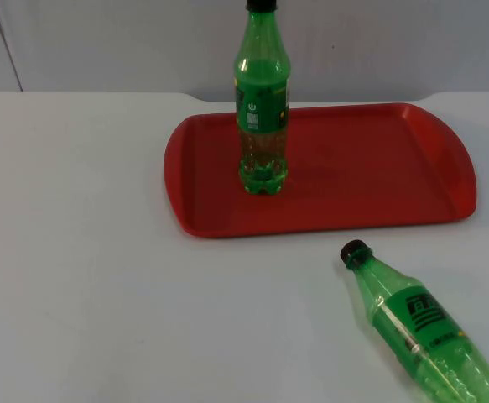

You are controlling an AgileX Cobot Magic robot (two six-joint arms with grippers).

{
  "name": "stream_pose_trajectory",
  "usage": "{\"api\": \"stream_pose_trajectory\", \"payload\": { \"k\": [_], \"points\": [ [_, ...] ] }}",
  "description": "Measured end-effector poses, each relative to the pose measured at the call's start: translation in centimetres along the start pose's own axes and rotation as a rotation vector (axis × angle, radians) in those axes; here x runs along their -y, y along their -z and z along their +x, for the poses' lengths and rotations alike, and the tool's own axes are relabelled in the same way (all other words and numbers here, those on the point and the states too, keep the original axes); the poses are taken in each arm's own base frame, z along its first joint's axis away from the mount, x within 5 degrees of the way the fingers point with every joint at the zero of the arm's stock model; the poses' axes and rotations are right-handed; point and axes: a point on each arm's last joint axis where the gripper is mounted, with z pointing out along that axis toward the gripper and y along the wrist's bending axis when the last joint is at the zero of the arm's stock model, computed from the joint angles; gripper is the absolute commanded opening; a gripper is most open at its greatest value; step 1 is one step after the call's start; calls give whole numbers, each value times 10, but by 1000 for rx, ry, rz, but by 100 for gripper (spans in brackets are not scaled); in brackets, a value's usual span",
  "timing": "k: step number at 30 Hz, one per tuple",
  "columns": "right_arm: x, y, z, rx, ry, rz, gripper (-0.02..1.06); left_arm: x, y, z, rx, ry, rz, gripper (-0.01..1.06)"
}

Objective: Place the bottle upright on the tray.

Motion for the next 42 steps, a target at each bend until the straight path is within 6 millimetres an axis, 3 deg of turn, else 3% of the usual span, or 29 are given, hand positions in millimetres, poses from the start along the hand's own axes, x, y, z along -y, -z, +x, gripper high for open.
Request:
{"api": "stream_pose_trajectory", "payload": {
  "k": [34, 42],
  "points": [
    [0, 2, -2, 13, 13, 0, 104, 0, 0, 0, 0, 0, 0, 104],
    [-2, 2, -50, -51, 38, 1, 104, 0, 0, 0, 0, 0, 0, 104]
  ]
}}
